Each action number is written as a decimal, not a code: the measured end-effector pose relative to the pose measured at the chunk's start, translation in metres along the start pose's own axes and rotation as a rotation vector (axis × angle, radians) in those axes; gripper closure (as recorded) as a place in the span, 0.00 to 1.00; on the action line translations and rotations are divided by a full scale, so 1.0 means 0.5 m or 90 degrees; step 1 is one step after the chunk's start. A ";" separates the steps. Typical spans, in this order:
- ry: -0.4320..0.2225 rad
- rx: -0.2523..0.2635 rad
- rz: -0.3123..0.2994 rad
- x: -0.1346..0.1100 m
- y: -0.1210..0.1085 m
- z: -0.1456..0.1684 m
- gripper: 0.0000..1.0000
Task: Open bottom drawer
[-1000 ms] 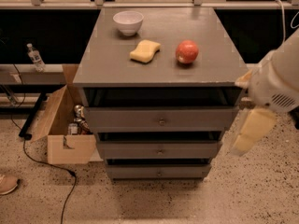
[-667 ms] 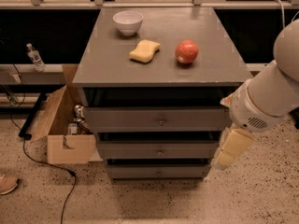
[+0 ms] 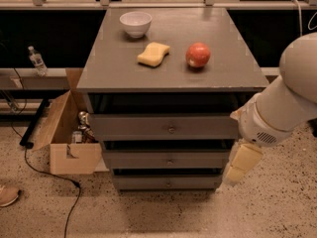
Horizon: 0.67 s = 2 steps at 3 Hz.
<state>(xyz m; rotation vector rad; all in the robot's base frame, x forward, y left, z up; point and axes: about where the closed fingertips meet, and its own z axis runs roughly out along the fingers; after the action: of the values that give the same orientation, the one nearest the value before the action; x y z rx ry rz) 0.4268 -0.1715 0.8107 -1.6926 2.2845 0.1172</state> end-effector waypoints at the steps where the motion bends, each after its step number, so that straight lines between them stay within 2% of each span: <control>1: -0.001 -0.022 -0.025 0.014 0.012 0.099 0.00; 2: -0.014 -0.038 -0.064 0.017 0.012 0.215 0.00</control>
Offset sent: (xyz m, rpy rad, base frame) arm 0.0263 0.0328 -0.1707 0.0407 0.0236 0.1921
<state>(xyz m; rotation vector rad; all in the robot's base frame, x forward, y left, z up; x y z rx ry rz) 0.4388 -0.1517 0.7053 -1.8236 2.1953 0.1838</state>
